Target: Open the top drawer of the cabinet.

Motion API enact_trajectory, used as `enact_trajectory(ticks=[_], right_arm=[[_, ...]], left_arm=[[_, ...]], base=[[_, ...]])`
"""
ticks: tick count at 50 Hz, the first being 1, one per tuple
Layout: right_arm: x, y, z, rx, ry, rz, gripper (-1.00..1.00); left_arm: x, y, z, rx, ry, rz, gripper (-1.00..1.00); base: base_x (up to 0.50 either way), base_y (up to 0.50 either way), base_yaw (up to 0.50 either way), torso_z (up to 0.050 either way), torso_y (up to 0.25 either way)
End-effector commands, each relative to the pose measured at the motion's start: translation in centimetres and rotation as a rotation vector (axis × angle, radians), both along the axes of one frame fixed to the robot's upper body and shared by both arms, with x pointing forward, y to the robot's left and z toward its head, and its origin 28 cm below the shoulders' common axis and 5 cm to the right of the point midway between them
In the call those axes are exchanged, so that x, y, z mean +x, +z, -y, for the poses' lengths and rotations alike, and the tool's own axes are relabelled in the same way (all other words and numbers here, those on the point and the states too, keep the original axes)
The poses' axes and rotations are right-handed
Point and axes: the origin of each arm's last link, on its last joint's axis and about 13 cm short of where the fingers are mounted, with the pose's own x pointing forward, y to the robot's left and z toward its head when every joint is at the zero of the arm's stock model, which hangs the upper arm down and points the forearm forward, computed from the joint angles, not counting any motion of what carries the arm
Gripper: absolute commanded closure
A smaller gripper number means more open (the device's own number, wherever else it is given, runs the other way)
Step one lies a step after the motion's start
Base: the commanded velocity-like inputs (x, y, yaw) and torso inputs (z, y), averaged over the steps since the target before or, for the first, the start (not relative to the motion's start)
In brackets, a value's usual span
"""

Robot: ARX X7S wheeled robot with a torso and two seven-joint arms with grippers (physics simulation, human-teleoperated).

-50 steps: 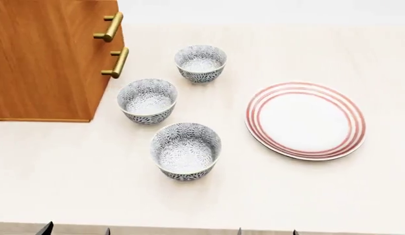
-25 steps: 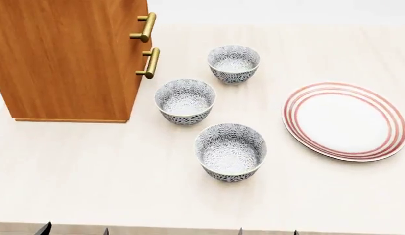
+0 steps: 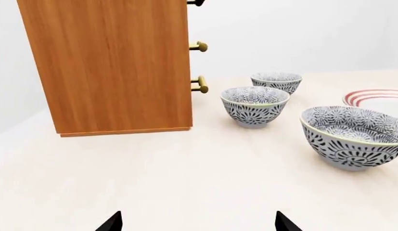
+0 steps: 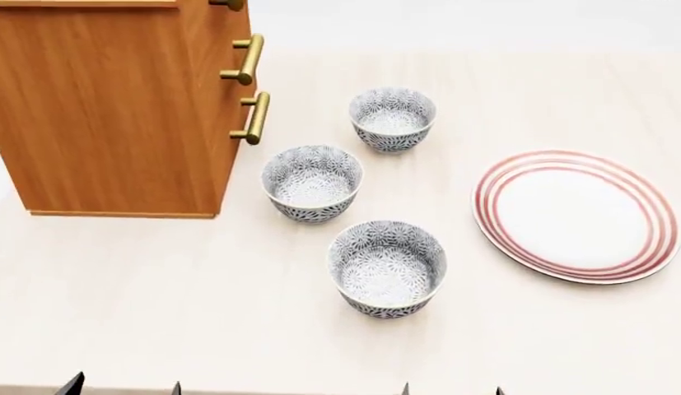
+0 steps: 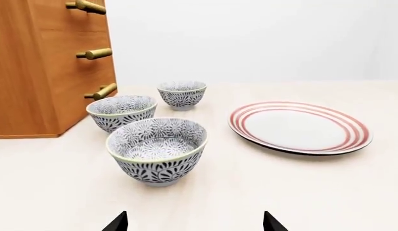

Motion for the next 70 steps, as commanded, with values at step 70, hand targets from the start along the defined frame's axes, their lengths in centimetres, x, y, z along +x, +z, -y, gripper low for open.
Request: enact_trajectory(ticks=[70], right_arm=[[-0.04,0.04,0.01,0.006,-0.005,0.011,-1.00]], left_arm=[[-0.02,-0.04,0.00,-0.003,-0.012,-0.006,-1.00]], base=[[0.21,-0.07,0.00,0.025,0.013]])
